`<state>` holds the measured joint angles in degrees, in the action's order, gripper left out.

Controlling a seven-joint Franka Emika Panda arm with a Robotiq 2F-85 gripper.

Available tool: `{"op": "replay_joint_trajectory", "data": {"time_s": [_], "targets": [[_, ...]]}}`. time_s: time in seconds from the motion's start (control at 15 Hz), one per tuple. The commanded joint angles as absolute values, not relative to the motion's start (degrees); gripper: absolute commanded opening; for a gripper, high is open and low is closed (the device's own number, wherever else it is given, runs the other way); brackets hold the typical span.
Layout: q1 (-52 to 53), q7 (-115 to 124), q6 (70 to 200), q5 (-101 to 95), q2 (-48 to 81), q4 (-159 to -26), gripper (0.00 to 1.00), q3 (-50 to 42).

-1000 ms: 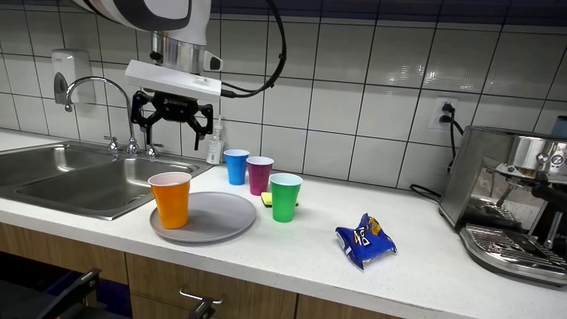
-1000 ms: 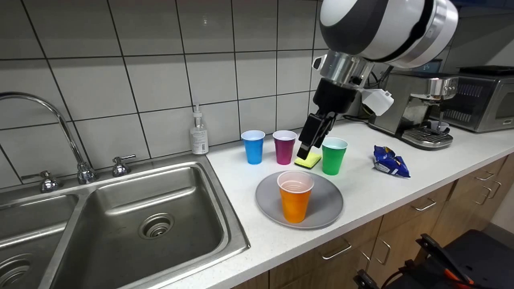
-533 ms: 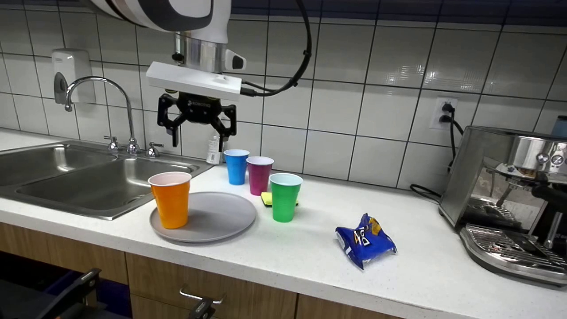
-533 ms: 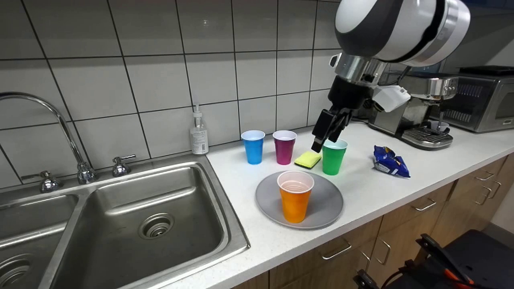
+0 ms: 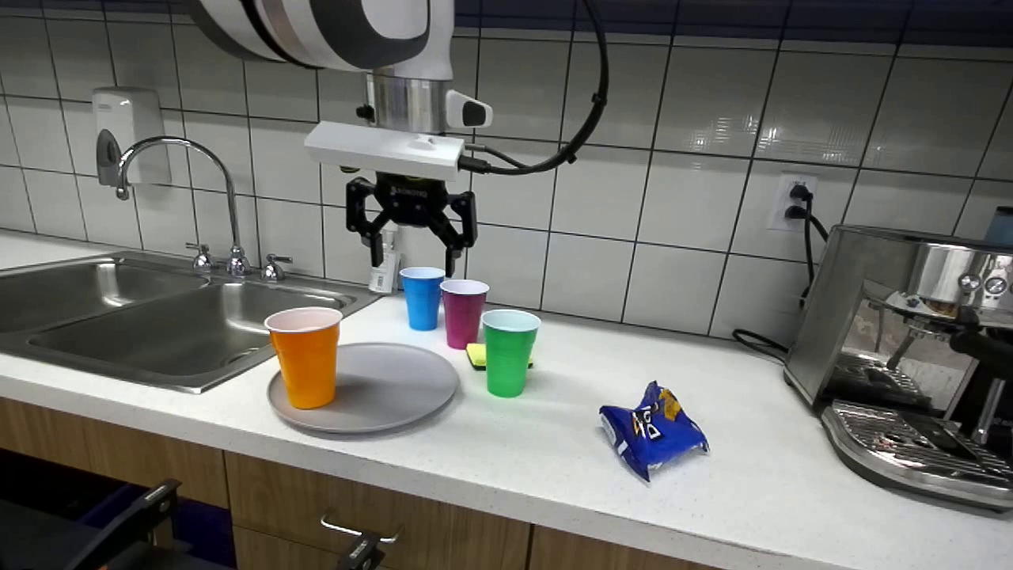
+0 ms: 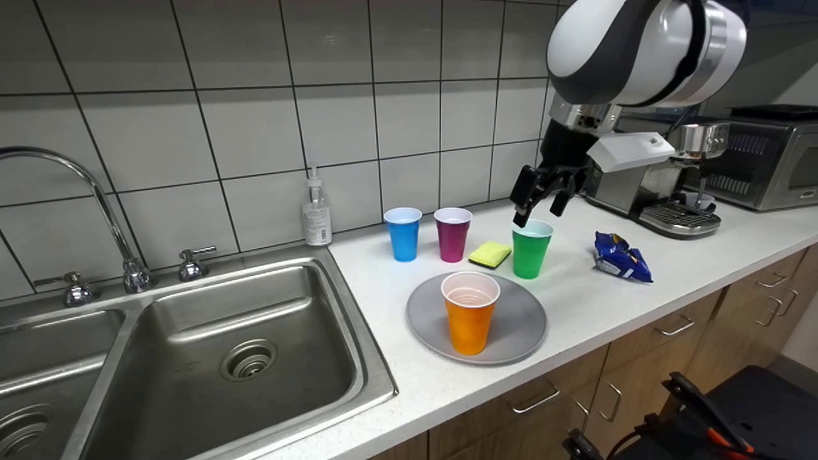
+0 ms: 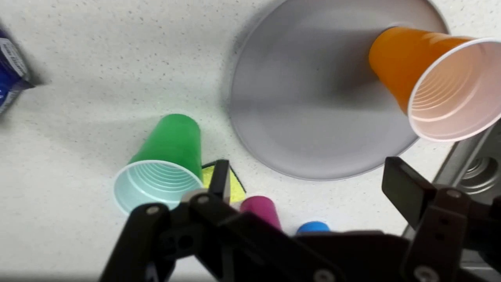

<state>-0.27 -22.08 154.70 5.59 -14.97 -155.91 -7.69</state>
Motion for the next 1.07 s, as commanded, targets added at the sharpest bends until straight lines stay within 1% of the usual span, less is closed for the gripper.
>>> {"op": "replay_joint_trajectory", "data": {"time_s": [0.0,1.0], "targets": [[-4.1,-13.8,155.7,0.7,-10.0,-151.9,1.00,-6.9],[-8.4,-2.7,154.4,-4.0,5.3,-137.7,1.00,-10.1]]}}
